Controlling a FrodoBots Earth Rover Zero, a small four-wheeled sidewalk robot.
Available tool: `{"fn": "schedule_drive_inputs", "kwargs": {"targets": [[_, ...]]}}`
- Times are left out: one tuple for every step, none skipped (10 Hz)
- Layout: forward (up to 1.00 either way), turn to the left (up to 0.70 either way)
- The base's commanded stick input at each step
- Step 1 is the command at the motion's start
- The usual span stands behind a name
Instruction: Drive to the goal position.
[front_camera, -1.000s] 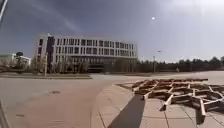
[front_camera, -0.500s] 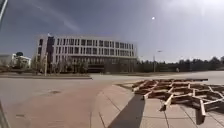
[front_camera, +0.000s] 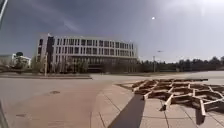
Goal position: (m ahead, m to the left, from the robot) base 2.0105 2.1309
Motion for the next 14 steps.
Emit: {"fn": "schedule_drive_inputs", "kwargs": {"targets": [[0.05, 0.0], [0.04, 0.0], [0.05, 0.0], [0.05, 0.0], [0.05, 0.0], [0.05, 0.0], [0.05, 0.0], [0.04, 0.0], [0.05, 0.0], [0.05, 0.0], [0.05, 0.0], [0.05, 0.0], [0.05, 0.0], [0.05, 0.0]]}}
